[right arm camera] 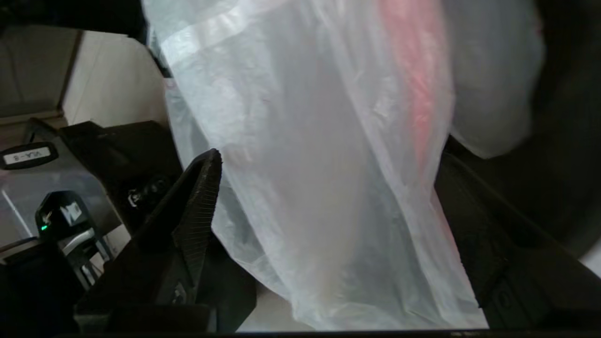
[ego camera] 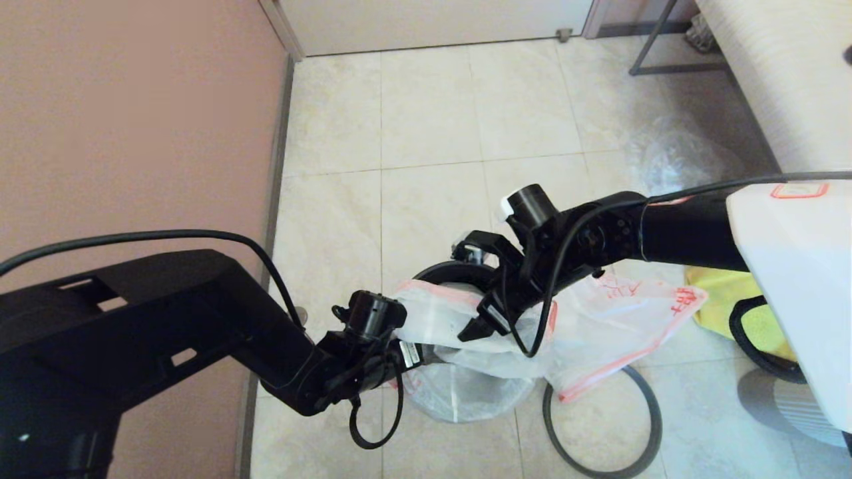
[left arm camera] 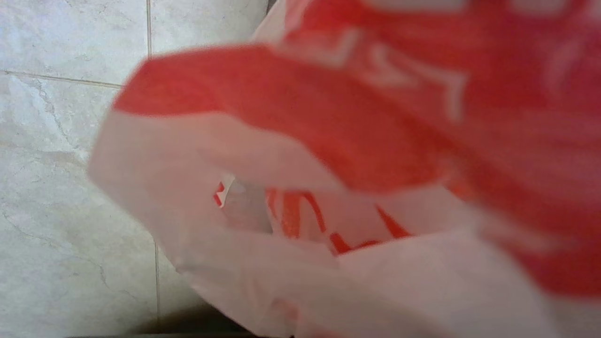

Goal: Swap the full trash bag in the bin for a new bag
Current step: Put the new garbage bag on the trash can

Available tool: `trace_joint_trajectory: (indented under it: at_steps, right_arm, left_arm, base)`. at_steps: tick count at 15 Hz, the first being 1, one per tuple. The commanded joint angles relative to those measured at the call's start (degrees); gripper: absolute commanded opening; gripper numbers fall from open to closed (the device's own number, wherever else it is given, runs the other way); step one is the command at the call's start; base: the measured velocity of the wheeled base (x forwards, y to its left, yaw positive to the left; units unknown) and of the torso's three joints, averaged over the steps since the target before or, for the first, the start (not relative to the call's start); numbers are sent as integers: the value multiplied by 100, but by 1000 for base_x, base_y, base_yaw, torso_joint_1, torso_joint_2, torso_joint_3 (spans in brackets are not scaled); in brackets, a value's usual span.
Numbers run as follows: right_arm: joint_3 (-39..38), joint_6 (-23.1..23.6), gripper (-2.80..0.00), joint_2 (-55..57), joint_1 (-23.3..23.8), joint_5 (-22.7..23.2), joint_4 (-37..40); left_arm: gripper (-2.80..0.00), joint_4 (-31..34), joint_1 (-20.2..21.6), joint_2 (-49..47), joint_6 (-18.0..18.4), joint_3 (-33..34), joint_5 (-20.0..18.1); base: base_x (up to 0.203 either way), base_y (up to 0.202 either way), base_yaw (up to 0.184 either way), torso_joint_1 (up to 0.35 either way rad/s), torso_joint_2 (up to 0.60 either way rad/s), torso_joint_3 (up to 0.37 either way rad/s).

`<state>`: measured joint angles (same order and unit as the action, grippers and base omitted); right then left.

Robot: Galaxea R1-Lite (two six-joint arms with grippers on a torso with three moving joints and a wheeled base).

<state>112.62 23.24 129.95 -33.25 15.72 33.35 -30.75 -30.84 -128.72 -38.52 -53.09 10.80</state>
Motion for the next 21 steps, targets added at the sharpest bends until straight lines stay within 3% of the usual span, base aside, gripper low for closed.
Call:
trace_joint_trajectory:
  at_steps: [1,6,10,13,14,15,21]
  right_arm:
    - [2,14,0,94,-13,10,15]
    - [28,-102,0,452,122,18,-1352]
    - [5,-21,0,464,176,27,-910]
    - [23,-3,0,646,179,19,-998]
    - [23,1,-17,648,170,28,-1014]
    - [23,6,-280,624,170,42,-1021]
    - [32,-56,-280,341,179,151,-816]
  left_arm:
    - [-280,-18,-1,-13,-24,0,10]
    - [-280,-18,-1,-22,-24,0,10]
    - [-280,-18,-1,-39,-24,-11,10]
    - [-280,-18,-1,-39,-24,-26,10]
    - [-280,-18,-1,-39,-24,-26,10]
    - [-280,-18,-1,-39,-30,-35,10]
    - [-280,-18,-1,-48,-24,-34,10]
  base:
    - [0,0,0,0,0,0]
    - [0,0,0,0,0,0]
    - [0,0,0,0,0,0]
    - [0,0,0,0,0,0]
    - [0,0,0,0,0,0]
    - [0,0,0,0,0,0]
    - [0,0,0,0,0,0]
